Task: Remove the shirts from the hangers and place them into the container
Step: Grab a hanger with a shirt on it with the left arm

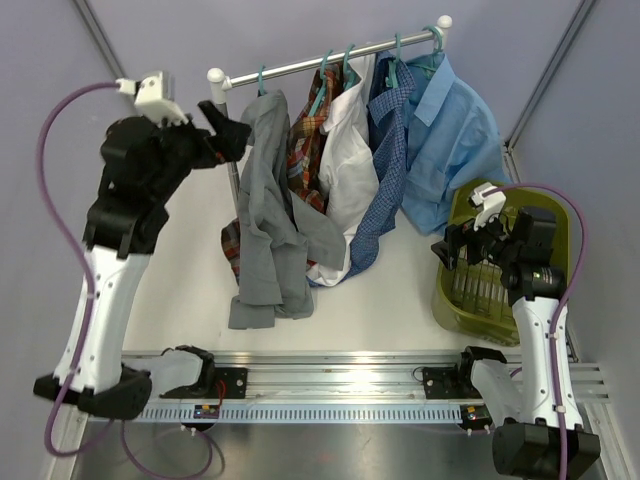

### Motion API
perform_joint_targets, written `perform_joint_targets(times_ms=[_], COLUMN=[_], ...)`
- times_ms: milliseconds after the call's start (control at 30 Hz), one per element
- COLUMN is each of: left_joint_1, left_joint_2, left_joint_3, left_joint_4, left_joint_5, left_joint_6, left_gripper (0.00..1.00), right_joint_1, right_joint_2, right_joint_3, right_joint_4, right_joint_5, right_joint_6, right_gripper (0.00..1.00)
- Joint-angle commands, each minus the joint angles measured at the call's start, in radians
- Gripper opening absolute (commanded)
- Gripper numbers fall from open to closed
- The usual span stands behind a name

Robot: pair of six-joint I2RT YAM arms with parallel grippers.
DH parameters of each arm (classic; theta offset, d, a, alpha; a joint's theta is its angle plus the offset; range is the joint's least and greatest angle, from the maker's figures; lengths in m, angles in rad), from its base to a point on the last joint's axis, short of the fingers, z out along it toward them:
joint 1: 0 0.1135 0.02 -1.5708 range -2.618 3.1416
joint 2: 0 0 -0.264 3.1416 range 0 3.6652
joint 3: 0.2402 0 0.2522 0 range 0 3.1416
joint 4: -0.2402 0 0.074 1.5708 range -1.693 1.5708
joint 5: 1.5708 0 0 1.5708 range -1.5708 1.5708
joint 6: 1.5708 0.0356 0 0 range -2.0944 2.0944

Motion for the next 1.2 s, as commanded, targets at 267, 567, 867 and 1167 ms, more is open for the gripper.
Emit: perform_joint_targets(times_ms=[267, 567, 867, 1167], left_joint_1=[-0.172, -0.219, -0.235, -0.255], left_joint_2=[0.316, 0.365, 0.377, 0.338], left_joint_3=[0.309, 0.285, 0.239, 0.175], left_joint_4=[-0.172, -0.167, -0.121, -0.012], left_joint_5=[-0.219, -0.359, -0.382, -0.352], left_joint_6=[0.098, 0.175, 0.247, 0.367], left_gripper=[0.87, 0.69, 0.4, 0.0], right_joint_1=[-0.001, -0.001, -0.003, -0.012], right_joint_2=[-0.031, -0.039, -0.048, -0.053], right_joint_3=[-0.009, -0.009, -0.007, -0.006], right_joint_4=[0.015, 0.01, 0.012, 0.006], right_joint_5=[0.0, 0.011, 0.019, 0.009], right_joint_6=[-0.027, -0.026, -0.021, -0.018], right_gripper=[0.99, 0.99, 1.0, 0.99])
